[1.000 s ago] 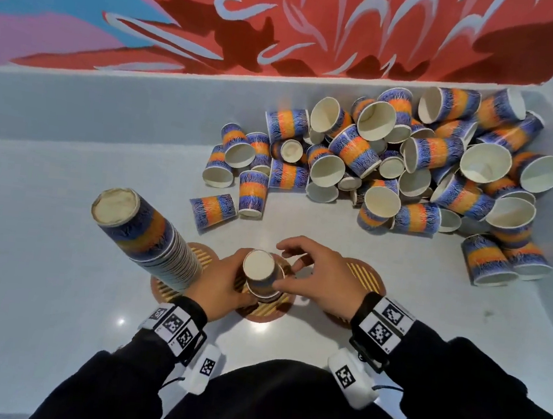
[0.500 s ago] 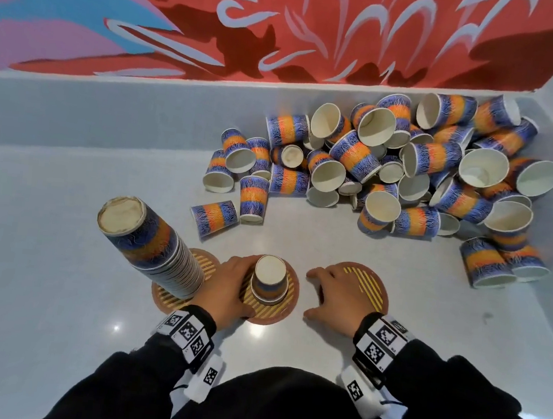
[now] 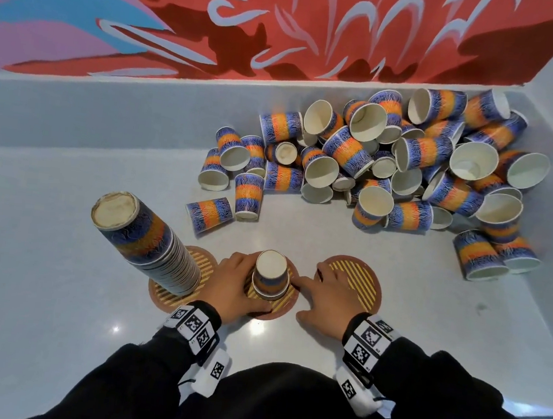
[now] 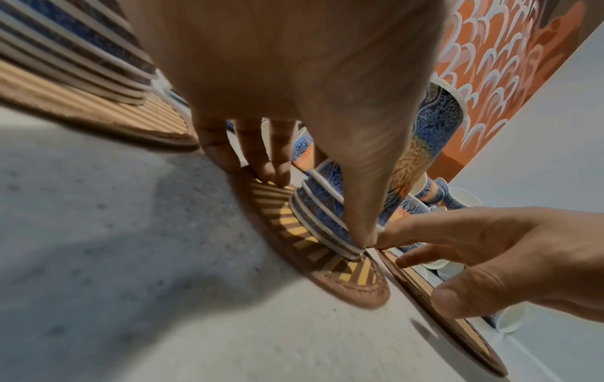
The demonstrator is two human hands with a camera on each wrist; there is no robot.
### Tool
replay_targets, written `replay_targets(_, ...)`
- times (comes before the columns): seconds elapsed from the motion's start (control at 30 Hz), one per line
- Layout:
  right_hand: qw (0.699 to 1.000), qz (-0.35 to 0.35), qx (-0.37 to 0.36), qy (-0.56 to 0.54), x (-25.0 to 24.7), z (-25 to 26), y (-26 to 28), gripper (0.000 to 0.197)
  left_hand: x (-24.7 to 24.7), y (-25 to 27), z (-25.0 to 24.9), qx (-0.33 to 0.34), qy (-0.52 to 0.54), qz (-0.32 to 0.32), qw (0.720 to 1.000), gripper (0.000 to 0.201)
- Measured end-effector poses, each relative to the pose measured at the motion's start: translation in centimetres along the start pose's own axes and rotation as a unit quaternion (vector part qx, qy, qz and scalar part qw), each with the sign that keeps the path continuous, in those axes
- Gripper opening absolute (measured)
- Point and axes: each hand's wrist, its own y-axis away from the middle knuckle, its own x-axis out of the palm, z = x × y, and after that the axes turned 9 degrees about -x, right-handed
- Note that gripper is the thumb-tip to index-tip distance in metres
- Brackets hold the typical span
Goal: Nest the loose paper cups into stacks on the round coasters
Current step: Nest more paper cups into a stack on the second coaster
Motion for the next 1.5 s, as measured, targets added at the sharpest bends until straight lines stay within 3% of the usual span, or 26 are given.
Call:
replay_targets(0.4, 1.0, 0.004, -0.009, 0.023, 0.3, -0.4, 0.0, 0.073, 0.1, 0.1, 1.0, 0.005, 0.04, -0.009, 0.999, 0.079)
replay_targets(0.47, 1.0, 0.006, -0.008, 0.024, 0.3, -0.5, 0.0, 0.074, -0.1, 0.3, 0.7, 0.003, 0.041, -0.003, 0.999, 0.085)
replay_targets(0.57, 1.0, 0.004, -0.008, -0.021, -0.2, -0.6, -0.2, 0.074, -1.1, 1.0, -0.3, -0.015, 0.054, 0.016, 0.998, 0.108)
replay_targets(0.63, 0.996, -0.037, -0.018, -0.073, -1.5, -0.6, -0.1, 0.069, -2.7, 1.9, -1.7, -0.004, 0.041, 0.008, 0.999, 0.116)
replay_targets(0.7, 0.987, -0.1, -0.043, -0.115, -3.8, -0.3, 0.1, 0.06, -5.6, 3.6, -3.9, 0.032, -0.008, -0.022, 0.999, 0.11)
replay_targets(0.8, 0.96, -0.194, -0.095, -0.177, -8.7, 0.9, 0.4, 0.045, -12.8, 7.8, -8.4, 0.117, -0.063, -0.065, 0.989, 0.079)
replay_targets(0.9, 0.933, -0.263, -0.139, -0.204, -13.8, 3.1, 0.1, 0.039, -21.9, 12.9, -12.4, 0.23, -0.017, -0.108, 0.967, 0.049)
replay_targets(1.0, 0.918, -0.274, -0.169, -0.233, -18.2, 5.9, -1.2, 0.034, -29.8, 14.6, -13.6, 0.281, 0.043, -0.146, 0.948, 0.044)
replay_targets(1.17, 0.937, -0.251, -0.141, -0.196, -21.3, 8.9, -6.4, 0.034, -39.0, 10.2, -10.7, 0.234, 0.058, -0.206, 0.948, 0.056)
replay_targets(1.27, 0.965, -0.201, -0.089, -0.146, -20.5, 9.9, -10.2, 0.045, -41.2, 4.3, -6.6, 0.165, 0.051, -0.21, 0.962, 0.042)
replay_targets(1.37, 0.982, -0.15, -0.059, -0.1, -18.2, 10.8, -13.3, 0.057, -38.6, -2.1, -2.0, 0.048, -0.004, -0.142, 0.989, 0.024)
replay_targets(1.5, 0.993, -0.078, -0.039, -0.076, -14.9, 11.4, -16.2, 0.066, -29.9, -7.6, 3.7, -0.045, -0.032, 0.022, 0.998, 0.031)
